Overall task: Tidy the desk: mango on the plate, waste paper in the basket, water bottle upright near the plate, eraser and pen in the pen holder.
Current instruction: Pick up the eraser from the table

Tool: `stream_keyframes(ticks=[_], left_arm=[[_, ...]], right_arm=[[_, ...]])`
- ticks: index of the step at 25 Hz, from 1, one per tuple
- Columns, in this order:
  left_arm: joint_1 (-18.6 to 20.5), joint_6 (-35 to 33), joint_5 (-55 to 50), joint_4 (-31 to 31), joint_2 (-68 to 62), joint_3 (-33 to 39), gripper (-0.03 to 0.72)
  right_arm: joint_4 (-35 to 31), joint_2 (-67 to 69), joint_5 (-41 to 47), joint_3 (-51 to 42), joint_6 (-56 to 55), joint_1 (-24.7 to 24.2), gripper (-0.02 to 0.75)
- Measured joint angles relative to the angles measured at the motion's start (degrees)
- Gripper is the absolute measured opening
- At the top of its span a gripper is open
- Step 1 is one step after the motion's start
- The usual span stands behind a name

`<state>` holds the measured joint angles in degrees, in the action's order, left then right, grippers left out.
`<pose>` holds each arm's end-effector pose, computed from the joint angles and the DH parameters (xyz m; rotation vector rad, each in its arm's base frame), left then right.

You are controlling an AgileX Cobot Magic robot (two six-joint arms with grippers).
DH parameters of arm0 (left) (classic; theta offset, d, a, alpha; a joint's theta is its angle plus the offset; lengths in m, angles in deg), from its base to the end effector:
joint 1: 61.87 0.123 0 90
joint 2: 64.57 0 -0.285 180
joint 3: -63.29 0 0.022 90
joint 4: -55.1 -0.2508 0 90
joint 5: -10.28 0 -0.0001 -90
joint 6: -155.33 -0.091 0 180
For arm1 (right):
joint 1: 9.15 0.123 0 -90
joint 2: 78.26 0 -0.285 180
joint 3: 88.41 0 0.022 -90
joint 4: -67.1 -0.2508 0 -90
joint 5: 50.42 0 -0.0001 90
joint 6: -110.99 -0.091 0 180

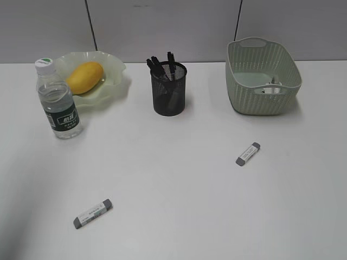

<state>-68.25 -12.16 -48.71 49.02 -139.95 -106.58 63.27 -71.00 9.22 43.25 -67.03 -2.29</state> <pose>0.2286 -0.0172 0.3666 -0.1023 2.5117 0.0025 -0.0066 0.0045 0.2801 -0.1579 2.0059 0.1339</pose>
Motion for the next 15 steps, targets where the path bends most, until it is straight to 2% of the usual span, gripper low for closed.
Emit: stream_keyframes(ticks=[7,15], left_arm=[[0.0,0.1,3.4,-0.1,24.3,18.2,0.477],[0.0,0.1,-1.2,1.7,44.9,28.0,0.477]], right_arm=[[0.0,0.0,0.0,0.0,0.0,0.0,0.509],[0.0,0.0,-0.1,0.0,0.0,0.0,0.509]])
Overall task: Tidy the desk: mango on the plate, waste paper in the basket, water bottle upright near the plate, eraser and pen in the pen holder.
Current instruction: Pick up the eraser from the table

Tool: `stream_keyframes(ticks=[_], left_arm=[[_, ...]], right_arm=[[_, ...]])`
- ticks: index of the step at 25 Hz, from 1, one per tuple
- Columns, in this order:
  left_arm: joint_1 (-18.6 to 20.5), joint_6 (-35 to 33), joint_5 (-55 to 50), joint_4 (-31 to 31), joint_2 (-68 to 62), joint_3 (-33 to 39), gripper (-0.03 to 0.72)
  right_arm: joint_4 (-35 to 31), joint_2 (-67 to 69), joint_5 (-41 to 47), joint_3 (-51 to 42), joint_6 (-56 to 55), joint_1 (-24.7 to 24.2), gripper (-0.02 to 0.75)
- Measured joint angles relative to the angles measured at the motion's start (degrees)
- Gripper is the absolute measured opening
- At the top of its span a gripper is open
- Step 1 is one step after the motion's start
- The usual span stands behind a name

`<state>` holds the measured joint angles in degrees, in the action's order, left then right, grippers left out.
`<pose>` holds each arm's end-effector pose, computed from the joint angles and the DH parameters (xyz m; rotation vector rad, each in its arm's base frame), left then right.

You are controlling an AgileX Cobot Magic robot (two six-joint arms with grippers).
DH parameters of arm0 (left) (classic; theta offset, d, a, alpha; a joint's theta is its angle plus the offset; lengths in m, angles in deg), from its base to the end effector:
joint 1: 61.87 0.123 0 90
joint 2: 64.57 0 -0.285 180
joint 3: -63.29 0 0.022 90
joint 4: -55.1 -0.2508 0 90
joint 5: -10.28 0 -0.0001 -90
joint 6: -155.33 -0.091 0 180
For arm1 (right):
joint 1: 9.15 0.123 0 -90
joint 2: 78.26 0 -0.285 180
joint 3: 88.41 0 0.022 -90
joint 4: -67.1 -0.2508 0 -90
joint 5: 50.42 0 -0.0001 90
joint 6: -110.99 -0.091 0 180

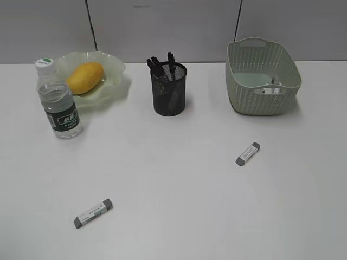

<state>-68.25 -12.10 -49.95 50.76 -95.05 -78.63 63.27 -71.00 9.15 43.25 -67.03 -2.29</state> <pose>0.0509 0.0003 0.3228 -0.1144 2.2433 -0.0844 -0.0066 0.0045 0.2802 -0.1577 2.0047 0.1339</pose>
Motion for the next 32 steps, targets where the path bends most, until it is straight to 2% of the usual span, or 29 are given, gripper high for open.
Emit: stream_keyframes(ticks=[7,12,32], left_arm=[[0.0,-5.2,-1.6,0.2,14.8,6.1,0.470],[0.0,-6.0,-1.4,0.2,22.1,8.7,0.463],[0.5,-6.6,-1.2,0.2,23.2,8.9,0.428]], right_arm=[[0.0,0.0,0.1,0.0,0.0,0.0,0.509],[0.0,0.0,0.1,0.0,0.0,0.0,0.509],[0.0,0.0,0.0,0.0,0.0,0.0,0.509]])
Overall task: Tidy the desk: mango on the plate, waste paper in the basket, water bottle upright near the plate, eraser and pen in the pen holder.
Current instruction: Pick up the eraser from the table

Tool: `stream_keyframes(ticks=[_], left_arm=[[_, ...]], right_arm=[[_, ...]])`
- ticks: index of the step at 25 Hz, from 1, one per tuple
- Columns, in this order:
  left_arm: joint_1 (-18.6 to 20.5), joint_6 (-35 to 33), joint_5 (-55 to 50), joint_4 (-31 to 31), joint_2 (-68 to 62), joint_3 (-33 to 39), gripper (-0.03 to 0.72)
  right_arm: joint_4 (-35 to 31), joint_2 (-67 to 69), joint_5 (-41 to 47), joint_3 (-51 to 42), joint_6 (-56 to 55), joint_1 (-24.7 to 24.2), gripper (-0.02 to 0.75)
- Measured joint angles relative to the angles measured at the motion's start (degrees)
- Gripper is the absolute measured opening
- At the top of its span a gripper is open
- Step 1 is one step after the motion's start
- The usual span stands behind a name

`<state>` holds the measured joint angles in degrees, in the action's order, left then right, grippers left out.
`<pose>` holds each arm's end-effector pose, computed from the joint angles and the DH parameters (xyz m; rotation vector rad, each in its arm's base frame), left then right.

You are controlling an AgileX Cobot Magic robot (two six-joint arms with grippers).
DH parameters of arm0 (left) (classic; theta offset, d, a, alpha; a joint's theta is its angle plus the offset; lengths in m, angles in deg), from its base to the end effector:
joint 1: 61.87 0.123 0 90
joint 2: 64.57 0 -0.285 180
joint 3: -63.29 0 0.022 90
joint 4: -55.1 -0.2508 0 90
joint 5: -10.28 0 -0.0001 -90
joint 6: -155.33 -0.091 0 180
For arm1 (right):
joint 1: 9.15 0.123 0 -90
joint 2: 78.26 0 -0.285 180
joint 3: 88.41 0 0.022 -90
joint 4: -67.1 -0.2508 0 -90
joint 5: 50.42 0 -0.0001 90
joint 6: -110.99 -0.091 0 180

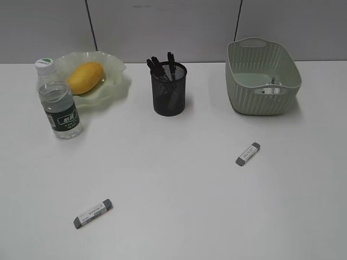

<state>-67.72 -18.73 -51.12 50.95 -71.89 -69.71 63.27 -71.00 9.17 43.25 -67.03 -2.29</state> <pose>-0.0093 0.0068 0.2841 -0.0069 2.0179 -0.0445 -0.0066 0.0045 0.2802 -0.1578 2.0050 0.1339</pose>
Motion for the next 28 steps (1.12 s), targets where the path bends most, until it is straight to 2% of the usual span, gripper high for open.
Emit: stream_keyframes(ticks=[7,15,28], left_arm=[[4.8,0.0,0.0,1.6,0.0,0.0,0.391],[5.0,0.0,0.0,2.0,0.0,0.0,0.330],[5.0,0.0,0.2,2.3,0.0,0.0,0.307]], right_arm=[[-0.1,0.0,0.0,0.0,0.0,0.0,0.509],[-0.1,0.0,0.0,0.0,0.0,0.0,0.508],[-0.1,0.0,0.0,0.0,0.0,0.0,0.508]])
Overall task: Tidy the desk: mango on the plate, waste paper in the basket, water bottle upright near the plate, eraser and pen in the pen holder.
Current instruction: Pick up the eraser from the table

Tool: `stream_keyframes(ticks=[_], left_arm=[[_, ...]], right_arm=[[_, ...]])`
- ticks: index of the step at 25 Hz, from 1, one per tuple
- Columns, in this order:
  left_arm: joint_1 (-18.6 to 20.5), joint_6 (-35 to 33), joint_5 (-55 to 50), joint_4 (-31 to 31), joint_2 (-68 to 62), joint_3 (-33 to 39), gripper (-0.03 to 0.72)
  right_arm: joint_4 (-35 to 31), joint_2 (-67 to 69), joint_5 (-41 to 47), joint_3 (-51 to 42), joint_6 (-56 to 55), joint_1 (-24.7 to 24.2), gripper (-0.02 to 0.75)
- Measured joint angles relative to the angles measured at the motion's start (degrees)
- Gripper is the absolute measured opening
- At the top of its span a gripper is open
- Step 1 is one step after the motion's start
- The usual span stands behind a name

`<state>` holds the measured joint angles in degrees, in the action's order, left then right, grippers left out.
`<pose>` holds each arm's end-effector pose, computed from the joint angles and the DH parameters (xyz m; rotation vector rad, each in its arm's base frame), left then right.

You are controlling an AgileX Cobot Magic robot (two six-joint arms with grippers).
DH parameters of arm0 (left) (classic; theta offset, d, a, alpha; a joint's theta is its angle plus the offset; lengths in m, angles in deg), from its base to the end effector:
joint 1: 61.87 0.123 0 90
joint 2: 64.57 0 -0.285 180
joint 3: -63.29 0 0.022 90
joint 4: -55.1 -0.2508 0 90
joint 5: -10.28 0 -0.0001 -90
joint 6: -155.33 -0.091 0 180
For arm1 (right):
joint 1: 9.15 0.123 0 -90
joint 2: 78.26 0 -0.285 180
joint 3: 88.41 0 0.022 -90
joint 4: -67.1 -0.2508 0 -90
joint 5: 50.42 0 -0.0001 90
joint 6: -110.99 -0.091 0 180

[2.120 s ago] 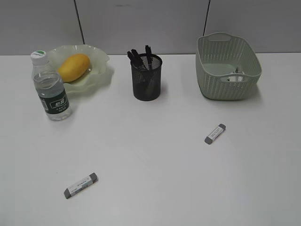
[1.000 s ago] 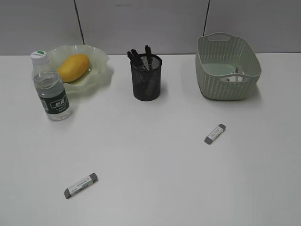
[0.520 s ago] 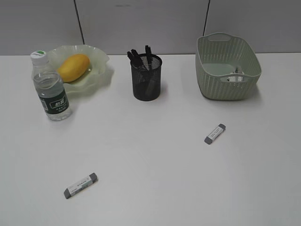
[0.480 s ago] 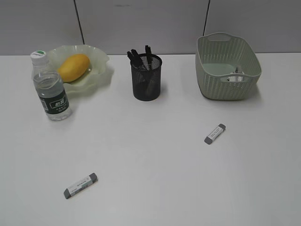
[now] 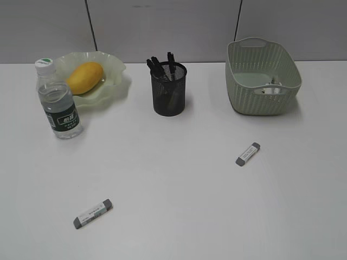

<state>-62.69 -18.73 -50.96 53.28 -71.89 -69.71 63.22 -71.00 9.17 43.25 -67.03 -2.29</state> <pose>-0.0097 0.0027 0.2841 -0.0924 2.0146 -0.0372 -0.0066 0.0046 0.2802 -0.1578 2.0050 0.1349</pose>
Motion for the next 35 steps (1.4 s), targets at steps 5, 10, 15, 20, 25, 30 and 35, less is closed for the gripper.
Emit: stream_keyframes(ticks=[5,10,15,20,25,30,35], left_arm=[[0.0,0.0,0.0,0.0,0.0,0.0,0.276],[0.0,0.0,0.0,0.1,0.0,0.0,0.243],[0.0,0.0,0.0,0.1,0.0,0.0,0.239],[0.0,0.0,0.0,0.1,0.0,0.0,0.239],[0.0,0.0,0.0,0.1,0.0,0.0,0.239],[0.0,0.0,0.0,0.1,0.0,0.0,0.239],[0.0,0.0,0.0,0.1,0.0,0.0,0.239]], right_arm=[[0.2,0.0,0.0,0.0,0.0,0.0,0.508],[0.2,5.0,0.8,0.6,-3.0,0.0,0.497],[-2.5,19.9,1.5,4.7,-4.8,0.0,0.494],[-7.0,35.3,1.5,10.8,-7.2,0.0,0.494],[-6.5,51.8,3.7,19.2,-16.0,0.0,0.494],[-7.0,67.6,2.5,27.2,-20.0,0.0,0.494],[-7.0,83.7,-3.5,33.3,-24.4,2.1,0.494]])
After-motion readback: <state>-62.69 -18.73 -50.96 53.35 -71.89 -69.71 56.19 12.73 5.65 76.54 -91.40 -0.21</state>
